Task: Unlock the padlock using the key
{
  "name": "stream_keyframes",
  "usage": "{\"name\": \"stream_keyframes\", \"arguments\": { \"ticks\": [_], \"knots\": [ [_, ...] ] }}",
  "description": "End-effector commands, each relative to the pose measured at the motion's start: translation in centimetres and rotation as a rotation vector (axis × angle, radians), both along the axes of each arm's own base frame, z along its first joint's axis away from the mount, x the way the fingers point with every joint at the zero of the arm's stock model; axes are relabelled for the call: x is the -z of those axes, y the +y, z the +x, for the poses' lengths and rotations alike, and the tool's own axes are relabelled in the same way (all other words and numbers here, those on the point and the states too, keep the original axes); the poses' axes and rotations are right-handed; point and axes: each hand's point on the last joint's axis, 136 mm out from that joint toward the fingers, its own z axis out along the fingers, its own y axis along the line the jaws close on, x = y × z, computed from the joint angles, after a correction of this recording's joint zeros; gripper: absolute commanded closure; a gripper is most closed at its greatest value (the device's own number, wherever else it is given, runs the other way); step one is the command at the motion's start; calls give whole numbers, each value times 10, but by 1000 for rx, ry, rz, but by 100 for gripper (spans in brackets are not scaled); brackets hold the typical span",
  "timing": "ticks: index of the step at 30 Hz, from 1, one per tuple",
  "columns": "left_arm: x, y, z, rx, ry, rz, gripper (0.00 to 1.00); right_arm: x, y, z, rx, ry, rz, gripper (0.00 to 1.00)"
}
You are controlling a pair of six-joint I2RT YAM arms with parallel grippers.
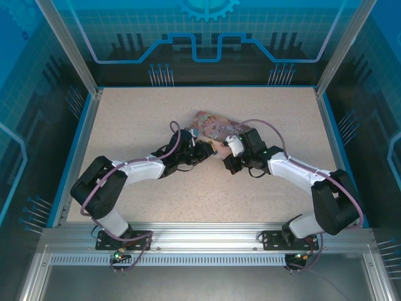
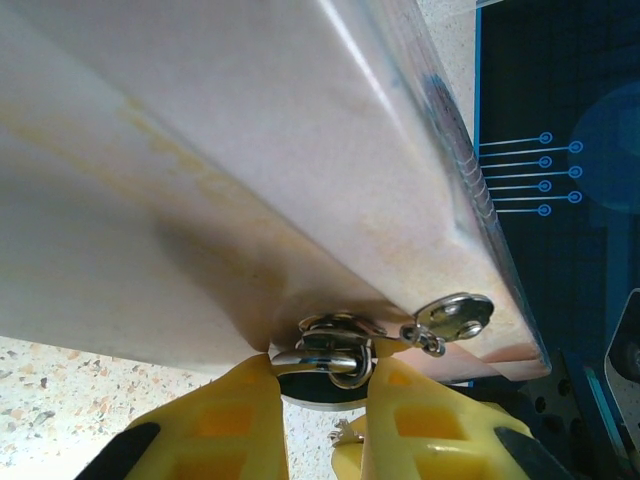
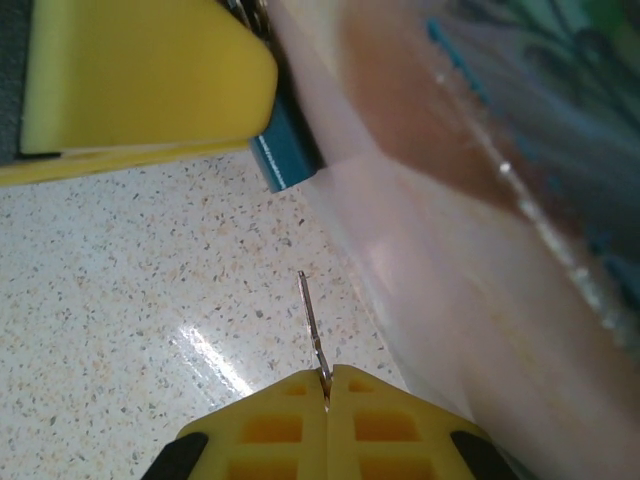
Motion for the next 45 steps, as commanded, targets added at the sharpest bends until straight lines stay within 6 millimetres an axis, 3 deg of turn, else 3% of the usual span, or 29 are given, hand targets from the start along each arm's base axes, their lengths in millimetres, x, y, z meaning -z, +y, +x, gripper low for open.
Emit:
{"name": "stream_keyframes", "arguments": {
  "ticks": [1, 18, 20, 29, 45],
  "knots": [
    [-41, -15, 5, 33, -77, -75, 84, -10, 8, 10, -15, -53, 2, 100],
    [-39, -18, 3, 43, -76, -73, 84, -11, 21, 19, -28, -90, 23, 100],
    [-40, -18, 3, 43, -75, -75, 84, -19, 25, 25, -31, -108, 29, 100],
    [-42, -18, 2, 36, -71, -89, 85, -15, 26, 21, -43, -139, 53, 100],
    [-51, -18, -1, 42, -73, -108, 87, -29, 31, 33, -56, -343, 132, 100]
  ]
}}
